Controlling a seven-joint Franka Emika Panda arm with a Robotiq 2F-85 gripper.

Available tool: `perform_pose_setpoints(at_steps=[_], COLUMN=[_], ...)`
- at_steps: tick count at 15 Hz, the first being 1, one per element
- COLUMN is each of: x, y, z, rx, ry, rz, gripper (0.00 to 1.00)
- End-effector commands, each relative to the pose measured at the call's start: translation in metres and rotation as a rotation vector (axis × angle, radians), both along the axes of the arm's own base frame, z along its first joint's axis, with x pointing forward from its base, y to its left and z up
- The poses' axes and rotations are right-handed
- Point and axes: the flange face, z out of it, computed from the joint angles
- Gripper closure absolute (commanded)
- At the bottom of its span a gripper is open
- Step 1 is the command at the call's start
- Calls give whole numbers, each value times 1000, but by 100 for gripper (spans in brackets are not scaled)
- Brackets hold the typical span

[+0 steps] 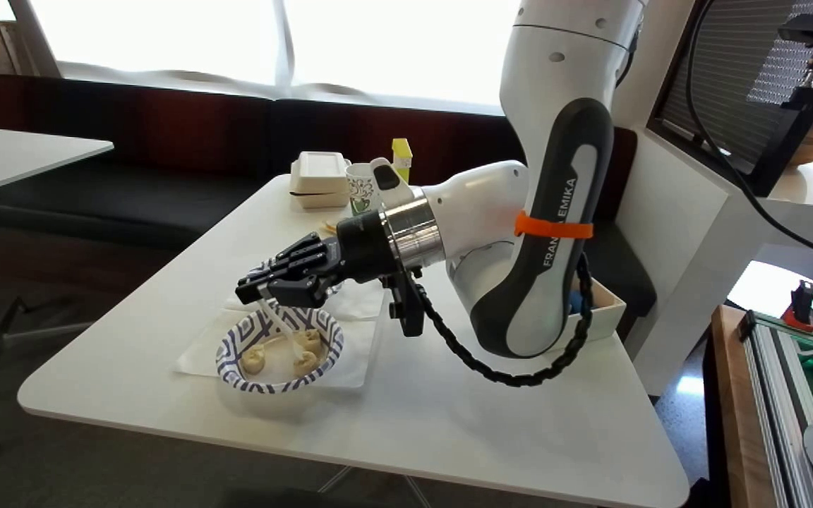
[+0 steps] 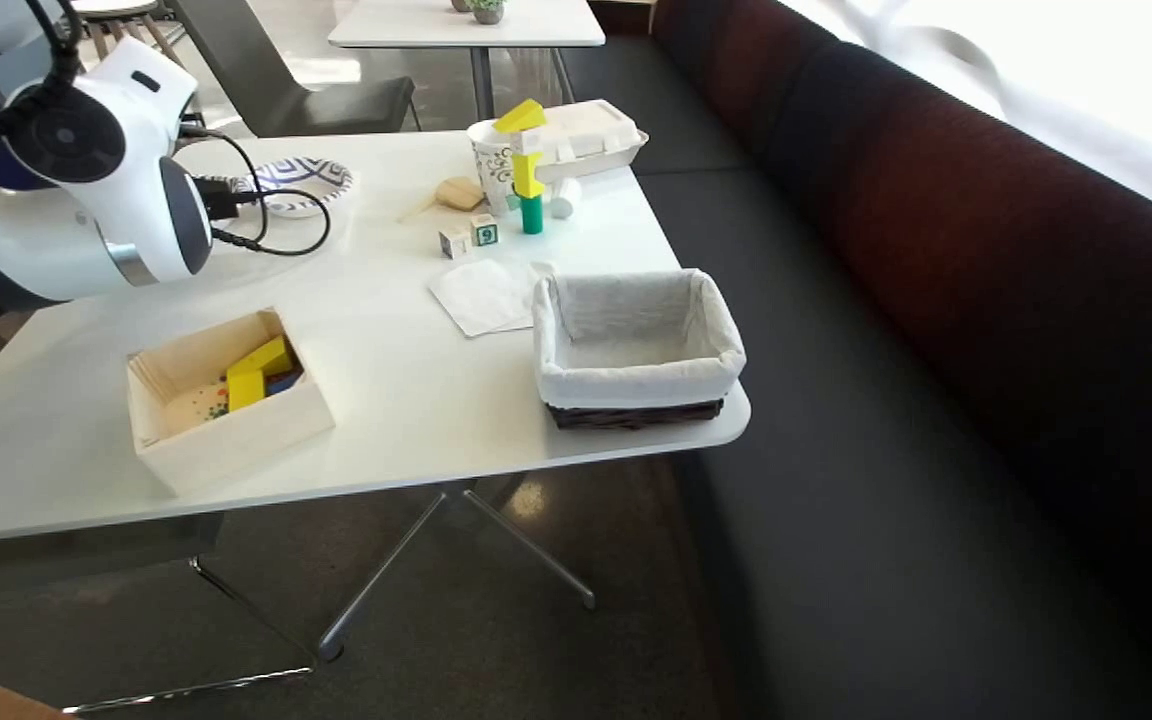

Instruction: Use the fork to scoop to pick up the contents inside the bowl to the left and put it in the bowl to the right

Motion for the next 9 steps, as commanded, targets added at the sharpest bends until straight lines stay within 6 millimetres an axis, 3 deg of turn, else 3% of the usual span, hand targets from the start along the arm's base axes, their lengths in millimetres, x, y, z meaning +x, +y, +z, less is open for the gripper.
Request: perform_pose_setpoints(at_steps=[1,9], x=[-1,18], y=[5,10], z=[-1,35], rx=[3,-39], ry=[38,31], rz=[20,-7], gripper=[97,97])
